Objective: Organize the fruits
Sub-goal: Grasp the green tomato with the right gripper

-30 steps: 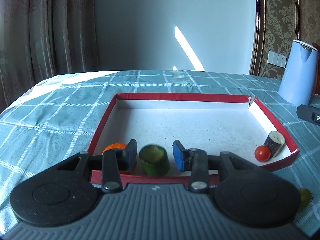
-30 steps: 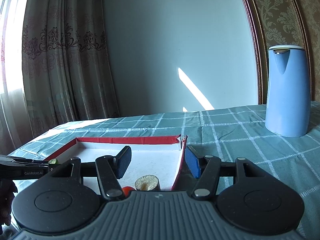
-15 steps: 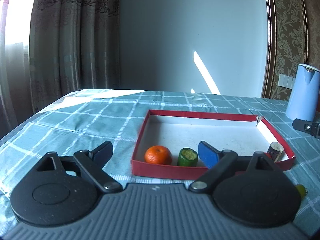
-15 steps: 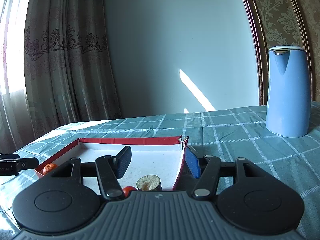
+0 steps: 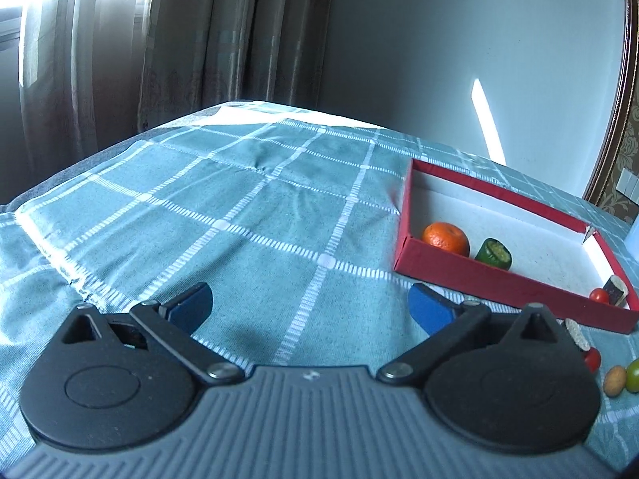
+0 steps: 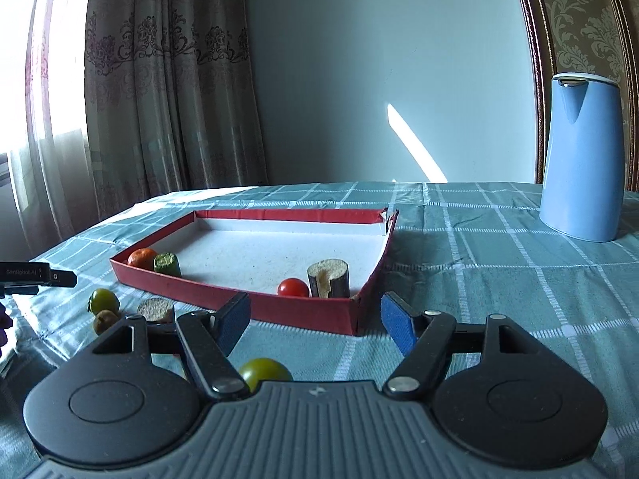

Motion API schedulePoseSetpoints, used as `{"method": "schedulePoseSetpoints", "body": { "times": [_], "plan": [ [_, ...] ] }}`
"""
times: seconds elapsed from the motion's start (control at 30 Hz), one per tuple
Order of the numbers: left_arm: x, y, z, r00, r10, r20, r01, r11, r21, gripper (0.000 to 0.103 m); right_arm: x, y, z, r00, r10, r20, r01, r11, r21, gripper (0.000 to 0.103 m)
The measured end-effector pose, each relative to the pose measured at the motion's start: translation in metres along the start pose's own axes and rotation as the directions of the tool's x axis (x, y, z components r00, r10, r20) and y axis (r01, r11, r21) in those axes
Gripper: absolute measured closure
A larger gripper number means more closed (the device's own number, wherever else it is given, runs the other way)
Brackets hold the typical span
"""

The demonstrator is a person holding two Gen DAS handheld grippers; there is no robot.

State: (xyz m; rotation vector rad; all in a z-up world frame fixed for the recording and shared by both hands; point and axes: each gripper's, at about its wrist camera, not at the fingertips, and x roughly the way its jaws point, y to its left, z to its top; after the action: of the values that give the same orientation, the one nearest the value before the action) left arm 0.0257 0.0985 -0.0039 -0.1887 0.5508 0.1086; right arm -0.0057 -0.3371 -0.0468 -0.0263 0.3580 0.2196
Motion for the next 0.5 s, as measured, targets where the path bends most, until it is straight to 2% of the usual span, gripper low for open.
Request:
{"method": "schedulePoseSetpoints", "body": {
  "times": [0.2, 0.43, 0.5],
  "plan": [
    [0.002, 0.003, -0.001, 1.000, -0.009, -0.011, 0.009, 1.000, -0.021, 0.000, -0.002, 0.015, -0.006, 0.998, -0.017, -0.064, 0.011, 0.996, -0.093, 0.031],
    [0.003, 0.006, -0.001, 1.000, -0.027, -0.014, 0.026, 0.999, -0.045, 0.000, 0.014, 0.028, -0.009, 0.987, -0.033, -0.155, 0.006, 0.985, -0.173, 0.031],
    [0.003, 0.006, -0.001, 0.999, -0.032, -0.015, 0.031, 0.998, -0.046, 0.000, 0.017, 0.030, -0.010, 0.985, -0.033, -0.172, 0.002, 0.984, -0.180, 0.037]
  ]
}}
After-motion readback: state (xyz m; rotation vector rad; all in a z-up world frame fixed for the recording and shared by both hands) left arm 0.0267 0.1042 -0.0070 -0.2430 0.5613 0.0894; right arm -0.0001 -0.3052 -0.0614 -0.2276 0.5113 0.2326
